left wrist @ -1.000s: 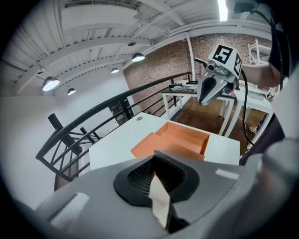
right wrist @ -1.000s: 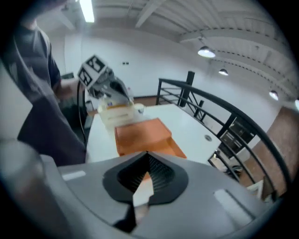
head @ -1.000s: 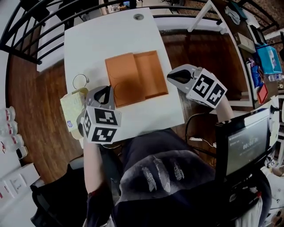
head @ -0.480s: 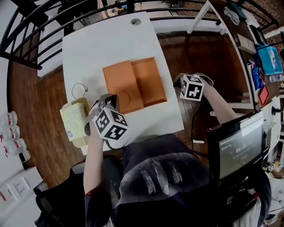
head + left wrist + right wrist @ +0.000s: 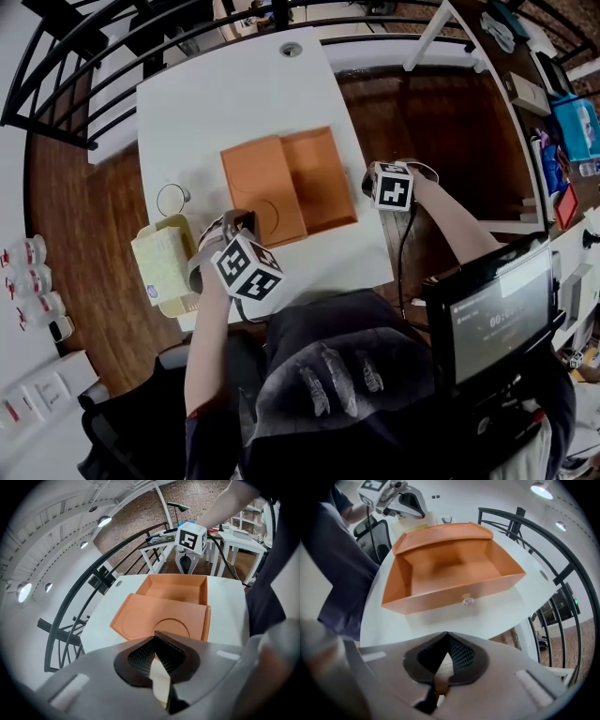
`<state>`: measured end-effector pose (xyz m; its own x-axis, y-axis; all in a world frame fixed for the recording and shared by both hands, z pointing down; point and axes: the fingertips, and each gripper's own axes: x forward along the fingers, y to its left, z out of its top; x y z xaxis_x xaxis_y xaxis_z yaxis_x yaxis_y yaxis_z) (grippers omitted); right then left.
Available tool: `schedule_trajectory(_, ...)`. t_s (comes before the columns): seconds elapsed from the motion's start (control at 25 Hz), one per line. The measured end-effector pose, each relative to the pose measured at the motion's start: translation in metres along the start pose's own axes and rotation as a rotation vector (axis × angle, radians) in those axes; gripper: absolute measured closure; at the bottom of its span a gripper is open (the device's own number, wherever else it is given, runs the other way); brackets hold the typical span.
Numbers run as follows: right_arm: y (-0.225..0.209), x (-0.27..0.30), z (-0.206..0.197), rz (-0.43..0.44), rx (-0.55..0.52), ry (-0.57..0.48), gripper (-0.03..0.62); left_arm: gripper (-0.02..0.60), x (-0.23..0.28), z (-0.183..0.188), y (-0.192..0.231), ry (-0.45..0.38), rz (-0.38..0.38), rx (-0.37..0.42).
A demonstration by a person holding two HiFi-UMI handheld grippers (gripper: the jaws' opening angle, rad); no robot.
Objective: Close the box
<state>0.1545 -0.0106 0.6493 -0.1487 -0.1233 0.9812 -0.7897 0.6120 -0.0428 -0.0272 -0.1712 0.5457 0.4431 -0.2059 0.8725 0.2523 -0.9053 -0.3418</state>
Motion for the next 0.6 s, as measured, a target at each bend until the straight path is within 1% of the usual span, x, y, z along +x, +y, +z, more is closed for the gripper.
schedule_trajectory(0.08,0.0,0.0,-0.001,0.014,-0.003,0.016,0.589,0.566,0.004,0.0,-0.002,0.005,-0.007,0.002)
schedule_trajectory(0.2,0.001,0.0,0.005,0.036,-0.036,0.024,0.589,0.566,0.007,0.001,-0.003,0.01,-0.011,-0.005)
schedule_trajectory(0.4,0.002,0.001,0.007,0.056,-0.052,0.046,0.589,0.566,0.013,-0.004,-0.009,0.026,-0.045,-0.008)
schedule_trajectory(0.6,0.001,0.002,0.008,0.065,-0.083,0.073,0.588,0.566,0.02,-0.004,-0.009,0.038,-0.06,-0.007)
